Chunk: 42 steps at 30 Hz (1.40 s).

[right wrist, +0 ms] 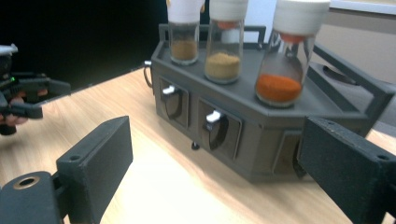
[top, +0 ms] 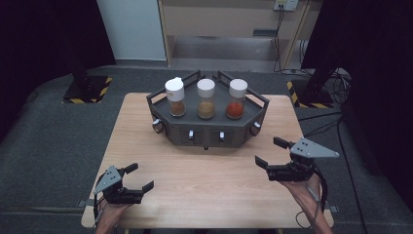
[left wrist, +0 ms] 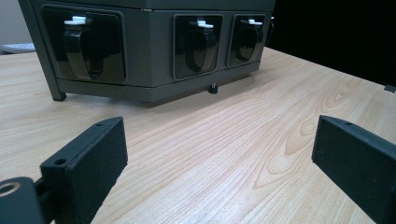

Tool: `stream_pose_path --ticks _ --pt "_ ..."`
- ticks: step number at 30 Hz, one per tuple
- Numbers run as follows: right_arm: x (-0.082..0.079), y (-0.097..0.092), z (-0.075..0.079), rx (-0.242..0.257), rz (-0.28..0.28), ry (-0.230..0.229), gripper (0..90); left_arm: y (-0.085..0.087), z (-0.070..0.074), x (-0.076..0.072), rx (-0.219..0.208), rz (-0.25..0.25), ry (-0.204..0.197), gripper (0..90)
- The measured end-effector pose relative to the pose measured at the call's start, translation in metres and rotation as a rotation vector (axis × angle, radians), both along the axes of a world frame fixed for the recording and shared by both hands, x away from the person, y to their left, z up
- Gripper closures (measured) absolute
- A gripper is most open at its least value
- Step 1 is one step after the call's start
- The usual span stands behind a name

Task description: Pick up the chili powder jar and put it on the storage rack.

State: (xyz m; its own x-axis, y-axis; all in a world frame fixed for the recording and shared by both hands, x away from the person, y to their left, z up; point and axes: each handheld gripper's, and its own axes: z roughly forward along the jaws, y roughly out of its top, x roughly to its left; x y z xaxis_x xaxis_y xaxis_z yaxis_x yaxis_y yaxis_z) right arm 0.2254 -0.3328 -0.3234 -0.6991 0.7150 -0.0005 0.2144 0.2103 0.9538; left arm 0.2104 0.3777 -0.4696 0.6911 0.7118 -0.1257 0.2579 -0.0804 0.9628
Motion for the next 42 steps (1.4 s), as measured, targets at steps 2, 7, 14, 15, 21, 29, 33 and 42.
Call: stream_pose_path --ticks 2,7,14,15,21,29,33,42 --pt "-0.005 -0.004 -0.007 -0.005 0.0 0.001 10.2 0.0 0.0 0.0 0.0 0.001 0.001 2.4" --pt "-0.015 -0.013 -0.023 -0.003 -0.008 0.011 10.0 -0.001 0.0 0.0 0.002 0.001 0.003 2.4" --pt "-0.024 -0.023 -0.047 0.005 -0.033 0.036 9.8 0.0 0.0 0.0 -0.001 0.005 0.003 2.4" --pt "-0.025 -0.024 -0.05 0.003 -0.036 0.038 9.8 0.0 0.0 0.0 0.0 0.005 0.004 2.4" --pt "-0.032 -0.031 -0.065 0.004 -0.069 0.051 9.8 0.0 0.0 0.0 -0.002 0.006 0.003 2.4" --pt "-0.035 -0.04 -0.081 0.017 -0.105 0.07 9.8 0.0 -0.001 0.0 -0.004 0.01 0.005 2.4" --pt "-0.035 -0.041 -0.084 -0.002 -0.116 0.07 9.8 0.0 -0.001 0.001 -0.006 0.009 0.006 2.4" --pt "-0.031 -0.045 -0.094 0.0 -0.111 0.082 9.7 0.0 -0.001 0.001 -0.005 -0.006 -0.001 2.5"
